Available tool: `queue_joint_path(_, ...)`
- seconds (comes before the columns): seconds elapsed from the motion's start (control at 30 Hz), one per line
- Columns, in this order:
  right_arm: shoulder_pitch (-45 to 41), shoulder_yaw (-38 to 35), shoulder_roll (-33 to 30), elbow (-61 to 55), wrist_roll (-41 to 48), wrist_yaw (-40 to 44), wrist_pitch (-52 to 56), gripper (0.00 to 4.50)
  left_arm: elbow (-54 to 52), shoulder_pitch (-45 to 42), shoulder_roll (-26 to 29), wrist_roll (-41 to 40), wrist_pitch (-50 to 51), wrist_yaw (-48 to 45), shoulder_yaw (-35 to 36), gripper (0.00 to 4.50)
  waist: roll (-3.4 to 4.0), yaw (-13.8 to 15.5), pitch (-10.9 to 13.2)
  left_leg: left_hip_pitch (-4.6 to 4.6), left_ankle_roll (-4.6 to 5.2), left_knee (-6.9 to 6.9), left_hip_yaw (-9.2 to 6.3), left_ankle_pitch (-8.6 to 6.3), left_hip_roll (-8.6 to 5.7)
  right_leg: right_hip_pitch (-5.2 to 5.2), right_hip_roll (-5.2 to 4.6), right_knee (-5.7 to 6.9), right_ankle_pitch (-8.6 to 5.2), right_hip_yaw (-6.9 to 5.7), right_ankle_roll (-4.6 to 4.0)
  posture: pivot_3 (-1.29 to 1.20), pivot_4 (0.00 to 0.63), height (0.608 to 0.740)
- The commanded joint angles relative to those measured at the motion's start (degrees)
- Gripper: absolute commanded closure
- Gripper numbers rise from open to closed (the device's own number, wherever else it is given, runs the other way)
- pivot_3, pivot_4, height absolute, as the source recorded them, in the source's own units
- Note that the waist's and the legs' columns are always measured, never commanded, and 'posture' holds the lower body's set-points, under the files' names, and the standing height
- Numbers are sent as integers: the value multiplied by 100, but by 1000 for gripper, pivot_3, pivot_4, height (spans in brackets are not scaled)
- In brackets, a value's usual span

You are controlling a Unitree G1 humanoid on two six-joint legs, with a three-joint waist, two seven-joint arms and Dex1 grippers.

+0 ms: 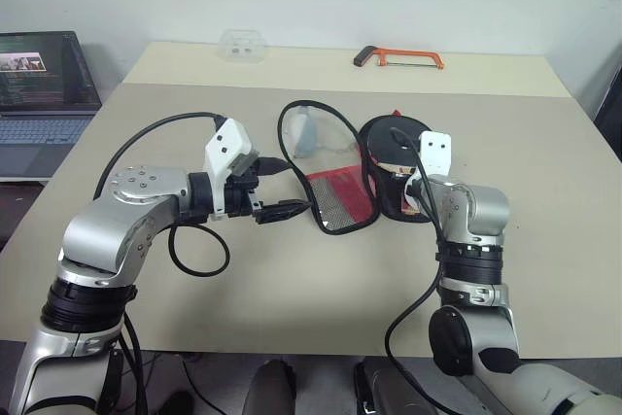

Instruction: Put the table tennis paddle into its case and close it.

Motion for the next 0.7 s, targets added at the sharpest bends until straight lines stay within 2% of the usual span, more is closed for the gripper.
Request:
queue_joint_path(0.03,-190,-46,23,-3,64,-33,-195,3402,-238,-26,67,-63,-36,1,108,0,0,0,0,0,0,3,0,0,0,1,0,2,0,0,0,0,150,740)
queue_joint_path(0.07,-181,-38,8,19,58,-39,-211,3402,-242,-29,65,-62,-33,3,102,0,0,0,0,0,0,4,-1,0,0,1,0,2,0,0,0,0,150,740)
queue_joint_path(0.1,-171,-34,-6,36,56,-42,-223,2684,-244,-33,60,-60,-32,6,94,0,0,0,0,0,0,6,0,0,0,2,0,3,0,0,0,0,150,740)
queue_joint_path(0.17,-145,-16,-42,48,61,-23,-230,2152,-244,-46,51,-51,-32,11,74,0,0,1,0,0,0,8,0,0,0,2,0,4,0,0,0,0,150,740)
queue_joint_path(0.37,-38,73,-190,-75,87,121,-119,50,-211,-93,24,-32,-68,-29,-2,0,0,1,0,0,0,8,-1,0,0,3,0,4,0,-1,0,0,150,740)
queue_joint_path(0.57,-147,-28,-425,-824,203,325,724,19,118,-296,-45,97,-317,-146,-124,0,0,16,0,-1,0,9,-2,0,-1,3,0,4,0,-2,0,0,150,740)
queue_joint_path(0.7,-405,-51,-1154,-1969,500,851,1916,19,540,-436,-226,292,-552,-135,-252,0,1,43,0,-1,1,12,-1,0,-1,3,0,6,0,-3,0,0,150,740)
